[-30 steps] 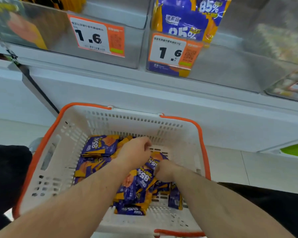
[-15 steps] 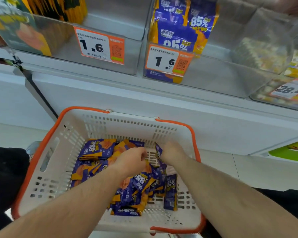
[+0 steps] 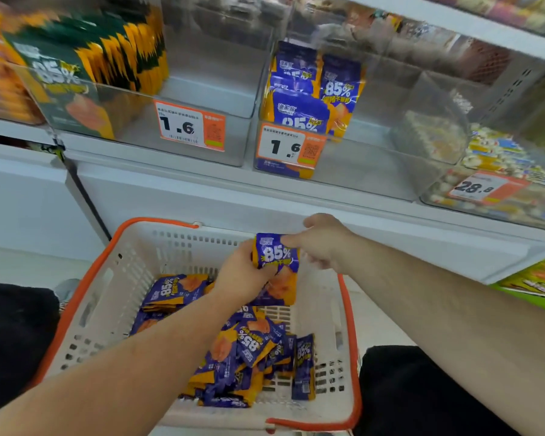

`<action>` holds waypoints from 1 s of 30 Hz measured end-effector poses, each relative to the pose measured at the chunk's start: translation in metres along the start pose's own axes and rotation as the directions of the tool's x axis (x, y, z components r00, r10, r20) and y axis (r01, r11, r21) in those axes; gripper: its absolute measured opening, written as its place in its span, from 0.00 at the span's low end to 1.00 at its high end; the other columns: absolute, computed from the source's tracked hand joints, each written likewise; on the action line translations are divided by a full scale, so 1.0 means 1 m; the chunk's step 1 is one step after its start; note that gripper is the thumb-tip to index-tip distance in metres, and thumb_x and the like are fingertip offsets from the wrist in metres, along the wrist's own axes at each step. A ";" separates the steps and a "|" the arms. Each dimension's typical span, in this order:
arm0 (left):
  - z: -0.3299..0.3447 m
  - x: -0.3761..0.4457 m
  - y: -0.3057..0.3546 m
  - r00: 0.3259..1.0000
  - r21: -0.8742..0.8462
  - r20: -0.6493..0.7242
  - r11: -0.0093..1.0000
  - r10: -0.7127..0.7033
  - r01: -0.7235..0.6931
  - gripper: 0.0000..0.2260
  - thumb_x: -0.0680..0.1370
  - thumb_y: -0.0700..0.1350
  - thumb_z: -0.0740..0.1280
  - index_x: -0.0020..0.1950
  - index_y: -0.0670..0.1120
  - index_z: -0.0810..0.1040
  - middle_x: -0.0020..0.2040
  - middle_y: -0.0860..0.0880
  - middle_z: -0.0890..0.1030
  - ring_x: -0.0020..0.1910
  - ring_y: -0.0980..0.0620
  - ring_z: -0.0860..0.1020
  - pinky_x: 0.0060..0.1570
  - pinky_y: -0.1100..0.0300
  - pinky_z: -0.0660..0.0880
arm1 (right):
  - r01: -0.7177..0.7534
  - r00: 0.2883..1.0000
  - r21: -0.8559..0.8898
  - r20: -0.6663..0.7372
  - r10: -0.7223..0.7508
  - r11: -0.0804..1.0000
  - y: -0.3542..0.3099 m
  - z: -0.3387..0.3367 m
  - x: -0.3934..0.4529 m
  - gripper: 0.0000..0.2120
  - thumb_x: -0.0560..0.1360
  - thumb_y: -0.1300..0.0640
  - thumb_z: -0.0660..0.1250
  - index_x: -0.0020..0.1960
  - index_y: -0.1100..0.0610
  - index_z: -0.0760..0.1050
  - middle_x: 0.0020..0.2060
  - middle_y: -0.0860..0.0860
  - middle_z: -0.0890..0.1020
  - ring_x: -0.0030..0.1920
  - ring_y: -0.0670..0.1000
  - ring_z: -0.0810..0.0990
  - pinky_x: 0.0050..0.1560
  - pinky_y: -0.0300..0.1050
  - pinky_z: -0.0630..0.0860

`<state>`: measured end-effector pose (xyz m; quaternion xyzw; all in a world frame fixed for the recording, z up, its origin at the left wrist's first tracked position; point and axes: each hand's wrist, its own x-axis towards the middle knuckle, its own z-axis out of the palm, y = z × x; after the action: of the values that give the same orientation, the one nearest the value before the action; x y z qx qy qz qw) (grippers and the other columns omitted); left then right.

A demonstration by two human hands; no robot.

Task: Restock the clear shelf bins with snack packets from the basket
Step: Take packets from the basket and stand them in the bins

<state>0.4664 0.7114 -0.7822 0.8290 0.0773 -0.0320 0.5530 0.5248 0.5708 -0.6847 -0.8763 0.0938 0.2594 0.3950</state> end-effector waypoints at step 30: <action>-0.071 0.134 0.173 0.647 0.590 -0.375 0.709 0.664 -0.386 0.14 0.81 0.50 0.58 0.60 0.45 0.74 0.64 0.47 0.75 0.68 0.50 0.69 0.53 0.49 0.74 | 0.203 0.879 0.298 -0.475 -0.040 0.933 -0.108 -0.179 0.098 0.17 0.73 0.66 0.70 0.37 0.52 0.64 0.32 0.50 0.67 0.24 0.46 0.62 0.15 0.31 0.59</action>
<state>0.6248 0.7244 -0.6155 0.8894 -0.0254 0.3636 0.2760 0.7158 0.5148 -0.5678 -0.8355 0.1721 -0.0021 0.5219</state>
